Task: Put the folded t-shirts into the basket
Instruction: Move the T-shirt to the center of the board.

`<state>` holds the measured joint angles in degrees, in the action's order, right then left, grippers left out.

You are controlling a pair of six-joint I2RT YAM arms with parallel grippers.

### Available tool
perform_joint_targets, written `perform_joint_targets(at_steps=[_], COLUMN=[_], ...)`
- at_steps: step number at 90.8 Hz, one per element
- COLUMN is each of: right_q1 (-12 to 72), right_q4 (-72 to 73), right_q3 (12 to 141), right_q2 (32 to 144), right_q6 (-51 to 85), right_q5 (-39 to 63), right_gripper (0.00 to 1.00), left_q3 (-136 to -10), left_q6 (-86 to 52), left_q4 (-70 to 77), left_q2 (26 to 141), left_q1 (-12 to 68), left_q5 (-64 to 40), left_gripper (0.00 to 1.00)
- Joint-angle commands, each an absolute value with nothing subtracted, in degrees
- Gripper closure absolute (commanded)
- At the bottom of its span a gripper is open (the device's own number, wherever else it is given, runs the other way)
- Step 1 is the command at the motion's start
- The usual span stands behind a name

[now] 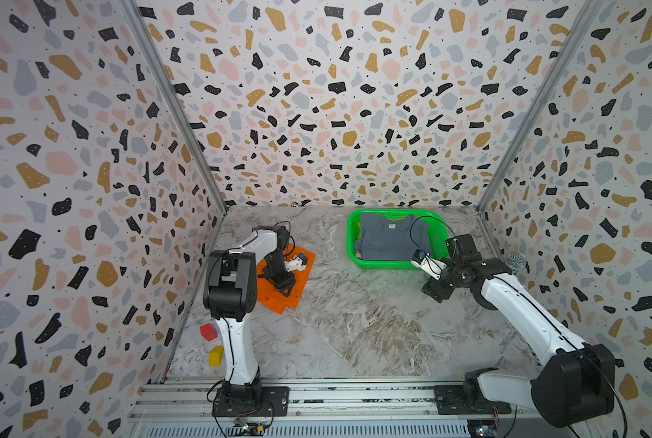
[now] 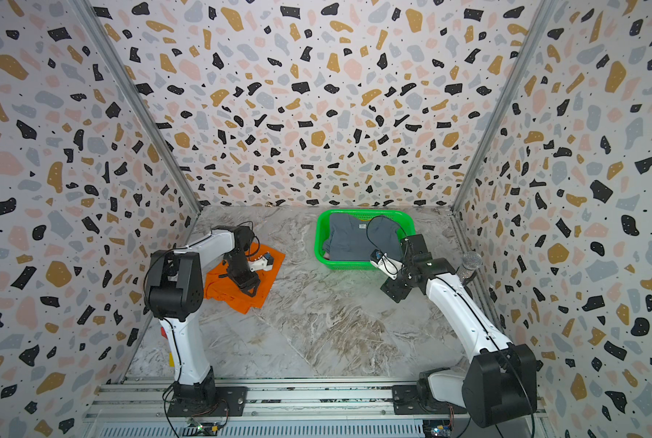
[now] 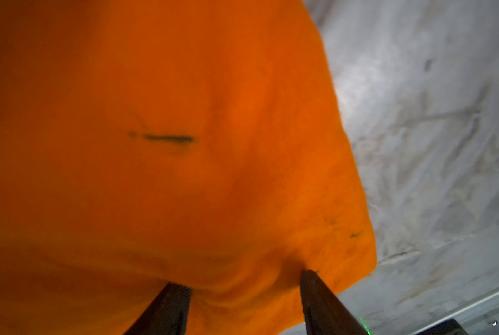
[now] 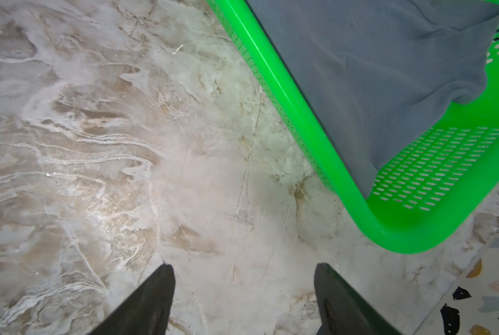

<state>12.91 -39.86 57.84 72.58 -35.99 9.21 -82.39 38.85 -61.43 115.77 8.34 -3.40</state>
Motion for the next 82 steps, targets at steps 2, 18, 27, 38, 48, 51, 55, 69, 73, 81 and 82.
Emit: perform_joint_targets(at_steps=[2, 18, 27, 38, 48, 51, 55, 69, 73, 81, 82], right_q1=[11.3, 9.3, 8.3, 7.6, 7.5, 7.3, 6.9, 4.0, 3.2, 1.8, 1.6], right_q4=[-38.3, -37.8, -37.6, -37.3, -37.2, -37.1, -37.0, -37.1, -37.0, -37.1, -37.1], right_q3=[57.4, 57.3, 57.2, 57.2, 57.4, 57.5, 57.6, 58.6, 58.7, 58.8, 58.8], right_q2=[71.8, 71.6, 71.6, 71.7, 72.2, 72.4, 73.0, 74.7, 74.7, 74.5, 74.5], right_q6=[-34.8, -33.8, -33.3, -33.2, -33.1, -32.8, -32.4, -30.5, -30.1, -29.6, -29.5], right_q5=[8.8, 7.7, 6.8, 6.4, 5.4, 4.7, 3.4, 0.9, 0.6, 0.8, 0.8], right_gripper=[0.19, 0.19, 0.19, 0.19, 0.19, 0.19, 0.19, 0.19, 0.19, 0.19, 0.19], left_q3=[-76.8, -71.5, -69.3, -67.0, -67.3, -68.0, -69.1, -75.4, -78.0, -82.6, -83.1], left_q6=[40.4, 39.0, 38.1, 37.2, 35.9, 35.8, 35.7, 36.4, 36.9, 38.0, 38.3], left_q4=[-61.5, -60.4, -60.3, -60.2, -60.2, -60.3, -60.5, -62.0, -63.0, -64.4, -64.6], left_q2=[113.1, 109.9, 108.4, 107.0, 107.7, 108.2, 109.3, 114.6, 116.4, 118.9, 119.1], left_q1=[11.9, 18.5, 22.3, 27.2, 32.6, 34.6, 37.3, 46.3, 48.7, 53.2, 53.7], left_q5=[-3.9, -3.6, -4.0, -3.9, -4.4, -4.5, -4.2, -2.7, -2.2, -0.9, -0.8], left_gripper=[0.37, 0.38, 0.38, 0.39, 0.39, 0.39, 0.39, 0.42, 0.44, 0.45, 0.45])
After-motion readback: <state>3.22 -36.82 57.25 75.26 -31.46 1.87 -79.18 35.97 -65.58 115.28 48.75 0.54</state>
